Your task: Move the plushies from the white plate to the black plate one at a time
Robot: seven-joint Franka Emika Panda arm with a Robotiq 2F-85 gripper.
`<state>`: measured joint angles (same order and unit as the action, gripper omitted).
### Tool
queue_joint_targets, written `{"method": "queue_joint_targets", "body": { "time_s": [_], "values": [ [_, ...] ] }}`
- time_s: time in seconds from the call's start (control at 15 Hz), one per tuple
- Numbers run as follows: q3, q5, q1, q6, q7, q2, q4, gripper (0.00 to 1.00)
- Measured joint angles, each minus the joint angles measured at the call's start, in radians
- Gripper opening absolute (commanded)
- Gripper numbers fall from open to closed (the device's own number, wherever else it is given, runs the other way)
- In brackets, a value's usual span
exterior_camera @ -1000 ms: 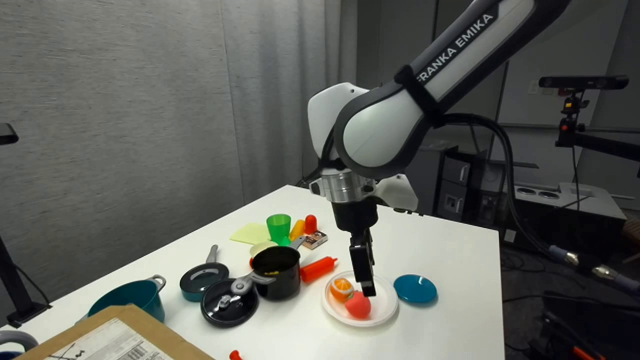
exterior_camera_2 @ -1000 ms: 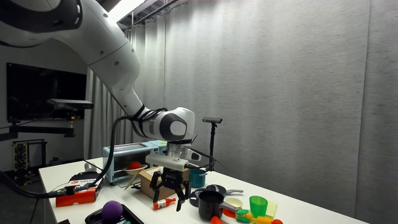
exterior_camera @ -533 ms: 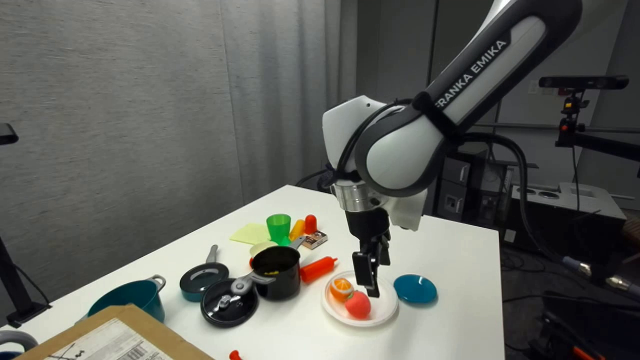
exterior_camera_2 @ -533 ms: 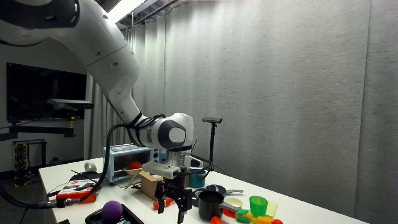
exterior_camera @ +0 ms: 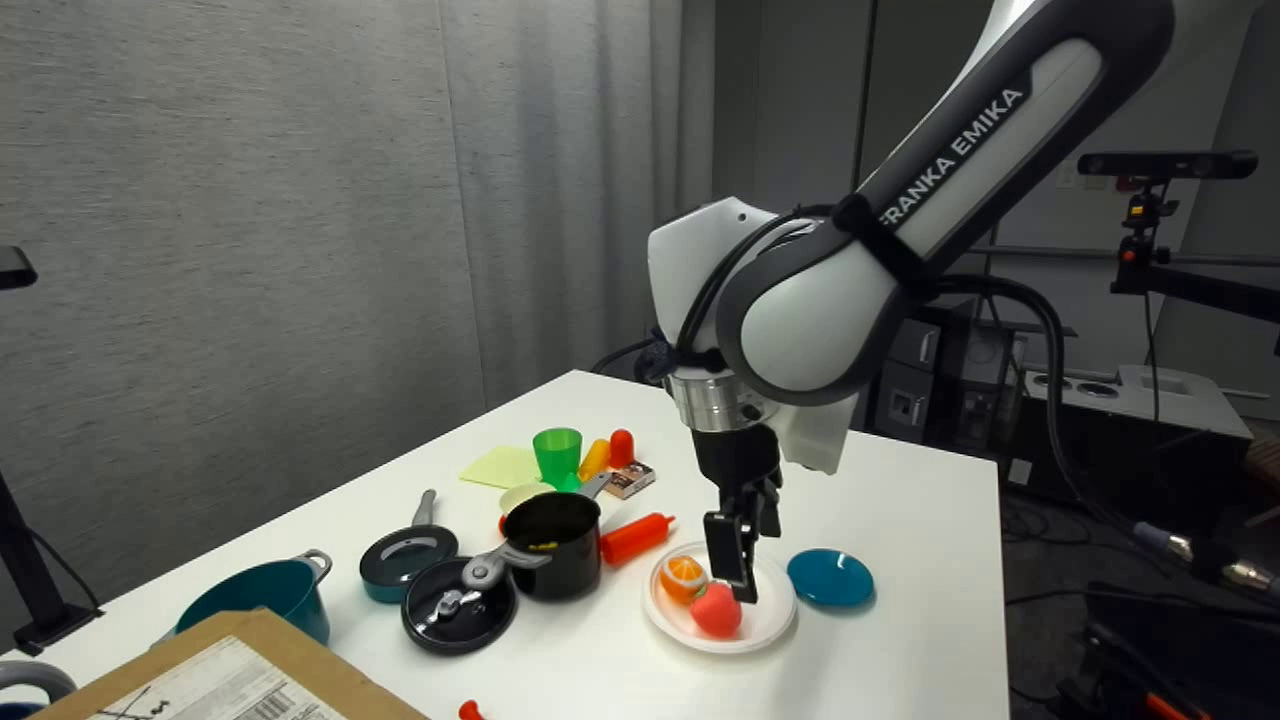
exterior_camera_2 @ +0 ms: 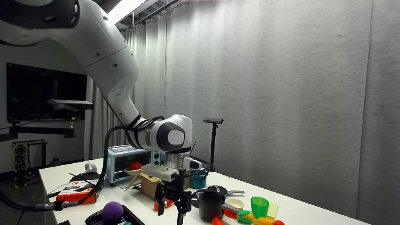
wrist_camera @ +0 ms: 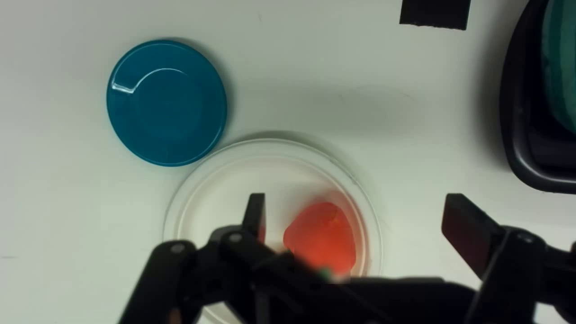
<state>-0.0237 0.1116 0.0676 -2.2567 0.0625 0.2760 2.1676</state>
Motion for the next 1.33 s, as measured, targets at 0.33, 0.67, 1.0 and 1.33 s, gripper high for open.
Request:
{"method": "queue_joint_targets", "body": {
  "time_s": [0.33, 0.67, 1.0, 1.33],
  "values": [
    [0.000, -0.025, -0.005, -0.077, -0.003, 0.059, -0.001, 1.00],
    [0.002, -0.045, -0.010, -0.159, -0.006, 0.156, -0.030, 1.00],
    [0.020, -0.043, -0.010, -0.199, -0.005, 0.182, -0.063, 1.00],
    [0.039, -0.041, -0.010, -0.200, -0.005, 0.190, -0.067, 0.71]
  ]
}}
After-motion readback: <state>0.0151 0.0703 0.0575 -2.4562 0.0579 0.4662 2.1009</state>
